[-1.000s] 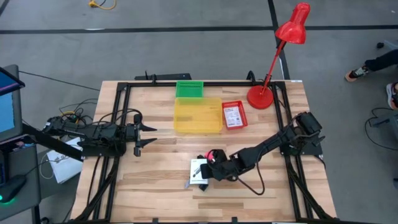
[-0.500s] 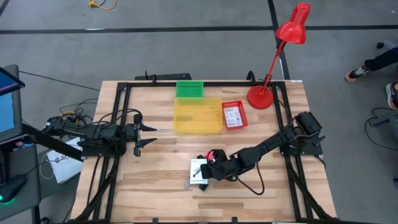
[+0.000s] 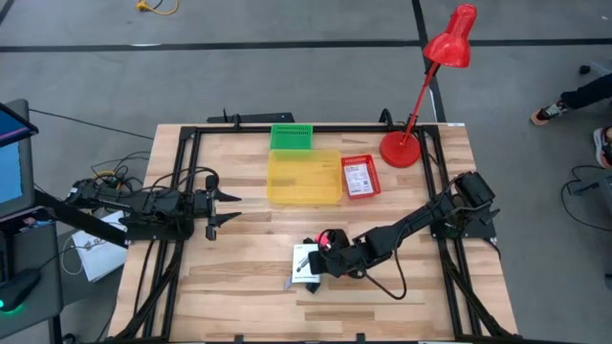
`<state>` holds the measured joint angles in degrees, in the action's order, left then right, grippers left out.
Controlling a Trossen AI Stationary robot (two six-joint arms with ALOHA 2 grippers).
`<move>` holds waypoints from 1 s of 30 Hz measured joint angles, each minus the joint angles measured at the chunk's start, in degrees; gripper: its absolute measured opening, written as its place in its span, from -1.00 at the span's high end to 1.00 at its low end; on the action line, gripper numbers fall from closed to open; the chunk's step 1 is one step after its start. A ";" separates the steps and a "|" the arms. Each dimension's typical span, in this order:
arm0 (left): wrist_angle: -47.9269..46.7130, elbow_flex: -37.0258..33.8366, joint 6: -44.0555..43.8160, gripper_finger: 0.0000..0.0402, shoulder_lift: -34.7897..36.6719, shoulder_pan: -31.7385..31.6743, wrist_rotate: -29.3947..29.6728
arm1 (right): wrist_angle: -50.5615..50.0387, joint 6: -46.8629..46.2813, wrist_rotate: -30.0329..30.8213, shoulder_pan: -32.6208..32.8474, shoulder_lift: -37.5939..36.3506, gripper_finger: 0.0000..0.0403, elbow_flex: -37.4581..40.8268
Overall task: Pick and place items into bin
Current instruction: Put the white card reader box into the red bin
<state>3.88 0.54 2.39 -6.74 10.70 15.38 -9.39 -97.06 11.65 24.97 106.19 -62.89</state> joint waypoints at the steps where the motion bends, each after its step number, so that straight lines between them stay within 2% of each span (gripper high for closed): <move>1: 0.00 -0.02 0.03 0.08 0.01 -0.01 0.00 | 0.00 0.00 0.15 0.00 0.00 0.06 0.00; 9: 0.00 -0.01 -0.08 0.08 0.01 -0.01 0.00 | 0.05 0.02 0.23 0.00 0.22 0.06 0.00; 12: 0.00 0.00 0.67 0.08 -0.01 0.00 0.00 | 1.79 0.01 -0.18 -0.10 2.33 0.06 0.11; 18: 0.00 0.00 0.17 0.08 -0.01 0.00 0.00 | 11.35 1.03 -3.80 -0.91 7.50 0.06 -0.11; 23: -0.02 0.00 0.41 0.08 -0.01 -0.01 0.00 | 11.80 0.94 -4.95 -1.76 8.15 0.07 -0.19; 26: -0.02 -0.01 -0.06 0.08 -0.03 0.00 0.00 | 11.30 1.29 -4.59 -2.00 7.93 0.15 -0.13; 30: -0.02 -0.02 0.74 0.08 -0.03 -0.02 -0.02 | 11.30 2.45 -4.24 -2.27 7.85 0.36 -0.04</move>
<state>3.86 0.51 3.14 -6.76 10.68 15.36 1.91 -94.61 7.41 22.71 114.04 -62.94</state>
